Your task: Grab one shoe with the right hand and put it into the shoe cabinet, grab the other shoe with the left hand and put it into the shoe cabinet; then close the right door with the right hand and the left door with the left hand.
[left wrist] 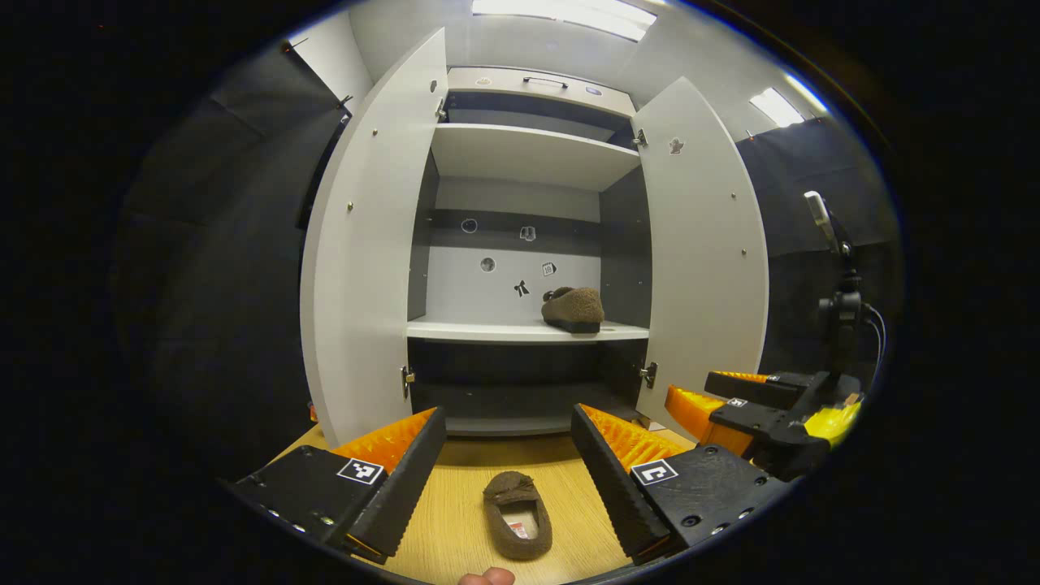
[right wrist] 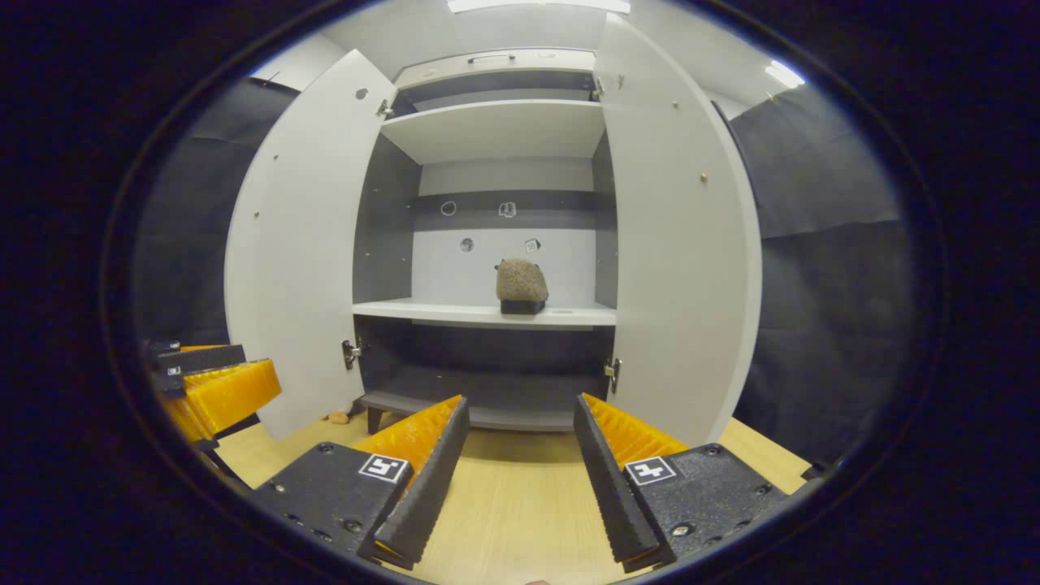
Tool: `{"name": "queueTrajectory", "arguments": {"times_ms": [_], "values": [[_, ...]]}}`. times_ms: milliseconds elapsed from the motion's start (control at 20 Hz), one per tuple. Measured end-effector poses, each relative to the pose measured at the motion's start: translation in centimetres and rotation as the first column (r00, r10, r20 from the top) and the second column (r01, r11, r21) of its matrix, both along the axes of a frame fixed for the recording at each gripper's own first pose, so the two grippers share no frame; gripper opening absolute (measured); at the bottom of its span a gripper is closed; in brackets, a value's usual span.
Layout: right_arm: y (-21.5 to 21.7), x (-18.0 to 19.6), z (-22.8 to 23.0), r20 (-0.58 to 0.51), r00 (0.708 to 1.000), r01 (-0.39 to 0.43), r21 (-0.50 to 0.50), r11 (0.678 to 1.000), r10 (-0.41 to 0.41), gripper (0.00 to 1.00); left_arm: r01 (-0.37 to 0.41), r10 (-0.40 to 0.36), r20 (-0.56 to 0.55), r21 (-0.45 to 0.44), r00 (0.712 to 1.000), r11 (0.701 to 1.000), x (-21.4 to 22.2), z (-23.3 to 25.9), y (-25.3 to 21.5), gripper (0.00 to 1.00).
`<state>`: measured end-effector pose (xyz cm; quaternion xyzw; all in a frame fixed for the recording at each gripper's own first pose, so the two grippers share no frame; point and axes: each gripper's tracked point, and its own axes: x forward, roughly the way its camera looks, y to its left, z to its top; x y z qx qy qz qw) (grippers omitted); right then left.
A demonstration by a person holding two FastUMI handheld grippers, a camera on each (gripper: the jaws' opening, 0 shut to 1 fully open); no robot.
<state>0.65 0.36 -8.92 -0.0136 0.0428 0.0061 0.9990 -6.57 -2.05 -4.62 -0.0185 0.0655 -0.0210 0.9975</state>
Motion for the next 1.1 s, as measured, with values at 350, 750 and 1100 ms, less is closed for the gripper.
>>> {"name": "queueTrajectory", "arguments": {"times_ms": [350,750,1100], "values": [[-2.0,-1.5,-2.3,-0.041,0.999,0.033,-0.002,0.999,-0.033,0.87,-0.015,0.013,-0.162,-0.012,0.987,1.000,-0.2,-3.6,0.7,0.95],[-2.1,-2.4,-2.4,-0.055,0.998,0.010,-0.014,1.000,-0.010,0.87,-0.018,-0.068,-0.485,-0.170,0.872,0.985,1.7,-14.9,0.1,0.95],[-2.3,-2.9,-2.9,-0.091,0.996,0.003,-0.024,1.000,-0.005,0.87,-0.144,0.003,-0.642,-0.167,0.767,0.975,2.8,-24.5,2.8,0.96]]}}
